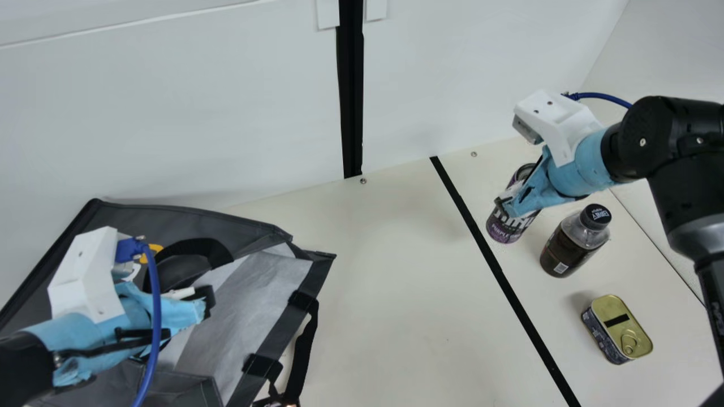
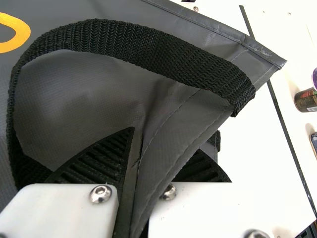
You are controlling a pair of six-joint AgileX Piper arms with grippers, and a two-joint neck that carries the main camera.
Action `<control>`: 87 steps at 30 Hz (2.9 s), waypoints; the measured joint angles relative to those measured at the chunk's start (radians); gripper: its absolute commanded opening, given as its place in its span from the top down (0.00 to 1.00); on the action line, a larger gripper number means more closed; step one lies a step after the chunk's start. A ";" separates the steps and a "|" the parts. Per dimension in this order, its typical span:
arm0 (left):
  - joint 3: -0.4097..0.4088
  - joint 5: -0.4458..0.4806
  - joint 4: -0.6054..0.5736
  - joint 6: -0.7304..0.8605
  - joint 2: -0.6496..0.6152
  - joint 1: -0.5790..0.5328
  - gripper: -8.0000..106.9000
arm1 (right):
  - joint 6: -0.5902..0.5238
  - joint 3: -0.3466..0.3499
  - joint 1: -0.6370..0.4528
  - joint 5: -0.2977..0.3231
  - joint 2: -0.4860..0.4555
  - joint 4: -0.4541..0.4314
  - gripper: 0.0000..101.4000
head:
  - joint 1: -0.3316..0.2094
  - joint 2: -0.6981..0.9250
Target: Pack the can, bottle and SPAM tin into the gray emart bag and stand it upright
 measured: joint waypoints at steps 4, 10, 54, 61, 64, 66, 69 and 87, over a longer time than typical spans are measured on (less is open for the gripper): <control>0.000 0.000 0.000 0.000 0.000 0.000 1.00 | -0.026 0.035 0.009 -0.001 -0.036 0.017 1.00 | 0.000 -0.002; 0.000 0.000 0.000 0.000 0.000 0.000 1.00 | -0.081 0.089 0.018 -0.001 -0.086 0.053 1.00 | 0.000 0.000; 0.000 0.000 0.000 0.000 0.000 0.000 1.00 | -0.452 0.403 0.161 -0.001 -0.292 0.334 1.00 | 0.000 0.000; 0.000 0.000 0.000 0.000 0.000 0.000 1.00 | -0.455 0.416 0.192 0.000 -0.315 0.386 1.00 | 0.002 0.000; 0.000 0.000 0.000 0.000 0.000 0.000 1.00 | -0.441 0.419 0.208 0.000 -0.326 0.404 1.00 | 0.000 -0.002; 0.000 0.000 0.000 0.000 0.000 0.000 1.00 | -0.437 0.418 0.216 0.000 -0.332 0.422 1.00 | 0.000 0.000; 0.000 0.000 0.000 0.000 0.000 0.000 1.00 | -0.430 0.411 0.225 -0.001 -0.340 0.454 1.00 | 0.000 0.000; 0.000 0.000 0.000 0.000 0.000 0.000 1.00 | -0.411 0.360 0.267 -0.001 -0.370 0.657 1.00 | 0.000 -0.002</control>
